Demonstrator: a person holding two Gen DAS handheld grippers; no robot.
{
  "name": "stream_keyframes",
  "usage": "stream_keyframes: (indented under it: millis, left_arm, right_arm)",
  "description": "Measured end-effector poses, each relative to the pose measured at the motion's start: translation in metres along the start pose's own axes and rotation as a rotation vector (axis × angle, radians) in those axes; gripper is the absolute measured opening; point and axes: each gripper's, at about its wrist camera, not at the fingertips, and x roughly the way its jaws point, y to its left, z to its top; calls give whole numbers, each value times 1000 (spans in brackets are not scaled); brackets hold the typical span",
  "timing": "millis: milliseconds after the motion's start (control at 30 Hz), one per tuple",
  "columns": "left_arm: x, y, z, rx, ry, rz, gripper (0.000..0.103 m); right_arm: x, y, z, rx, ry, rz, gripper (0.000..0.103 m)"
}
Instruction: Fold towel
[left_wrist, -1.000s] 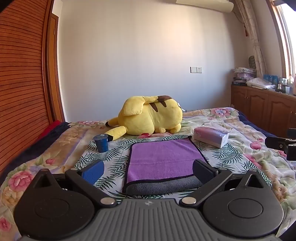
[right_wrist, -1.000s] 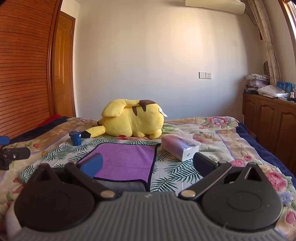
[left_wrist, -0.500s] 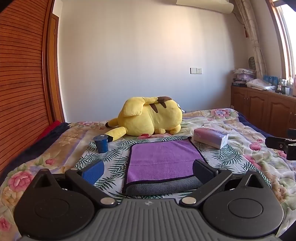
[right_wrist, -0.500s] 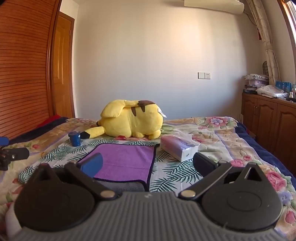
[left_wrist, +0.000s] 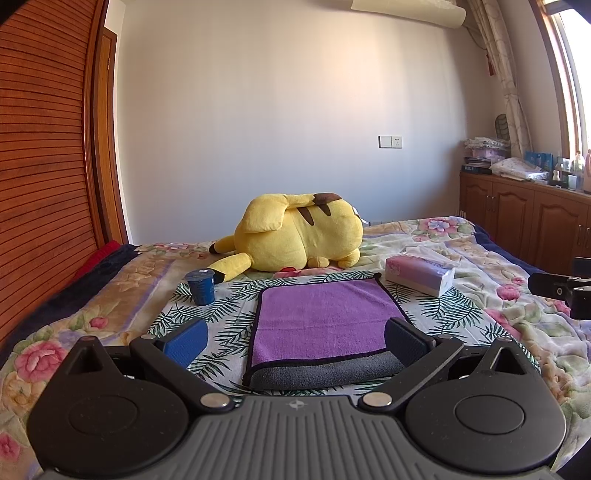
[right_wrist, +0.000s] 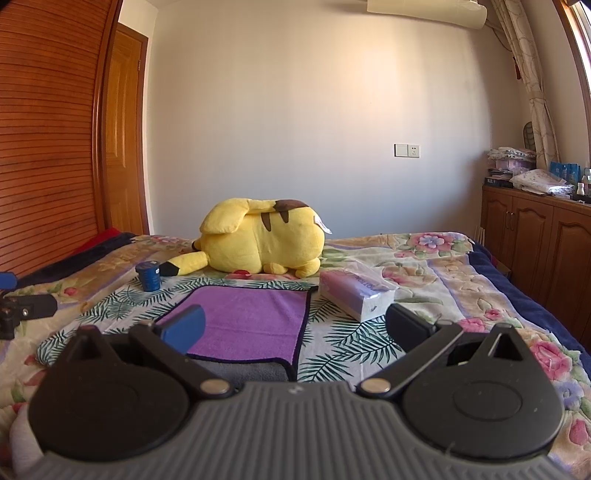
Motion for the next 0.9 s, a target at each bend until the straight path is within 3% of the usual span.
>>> stream_keyframes:
  millis: [900]
  left_arm:
    - [-1, 0, -1, -3, 0, -2, 87]
  right_arm:
    - [1, -4, -2, -8, 2, -5, 103]
